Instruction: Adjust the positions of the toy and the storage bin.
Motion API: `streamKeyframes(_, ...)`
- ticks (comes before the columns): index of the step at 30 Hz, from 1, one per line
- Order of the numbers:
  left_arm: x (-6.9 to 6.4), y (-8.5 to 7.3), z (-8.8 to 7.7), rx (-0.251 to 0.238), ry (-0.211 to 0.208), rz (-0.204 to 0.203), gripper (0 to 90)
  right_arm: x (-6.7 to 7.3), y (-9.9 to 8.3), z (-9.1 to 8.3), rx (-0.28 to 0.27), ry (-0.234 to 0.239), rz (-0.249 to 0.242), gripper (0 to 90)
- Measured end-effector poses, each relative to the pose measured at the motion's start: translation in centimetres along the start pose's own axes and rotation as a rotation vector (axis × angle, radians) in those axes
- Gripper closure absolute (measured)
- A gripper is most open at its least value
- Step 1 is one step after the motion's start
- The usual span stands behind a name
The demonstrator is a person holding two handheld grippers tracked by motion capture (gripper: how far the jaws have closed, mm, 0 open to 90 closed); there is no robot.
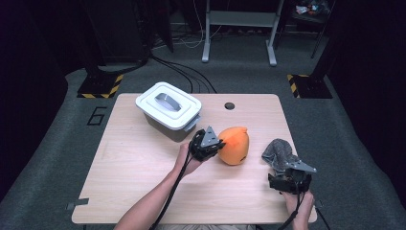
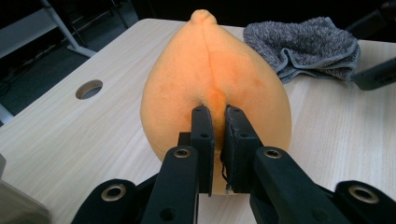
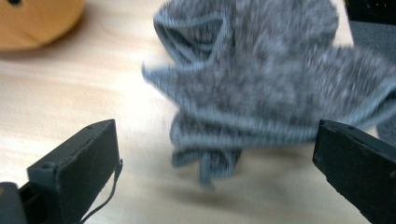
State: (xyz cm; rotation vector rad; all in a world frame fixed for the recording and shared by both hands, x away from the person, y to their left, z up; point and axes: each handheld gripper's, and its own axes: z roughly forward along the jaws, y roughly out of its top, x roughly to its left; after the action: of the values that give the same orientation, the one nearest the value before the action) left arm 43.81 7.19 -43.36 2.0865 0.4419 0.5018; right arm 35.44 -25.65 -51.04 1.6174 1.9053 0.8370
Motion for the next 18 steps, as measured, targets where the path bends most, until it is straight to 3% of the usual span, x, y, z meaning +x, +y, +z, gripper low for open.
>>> streamKeyframes(6, -0.1, 0.3, -0.5, -0.007, 0.006, 0.004, 83.8, 0.0, -1.6, 0.3, 0.013, 0.001, -0.003, 0.0)
streamKeyframes(18, -0.2, 0.4, -2.5, -0.01, 0.025, 0.004, 83.8, 0.2, -2.3, 0.4, 0.012, -0.021, -0.017, 0.0)
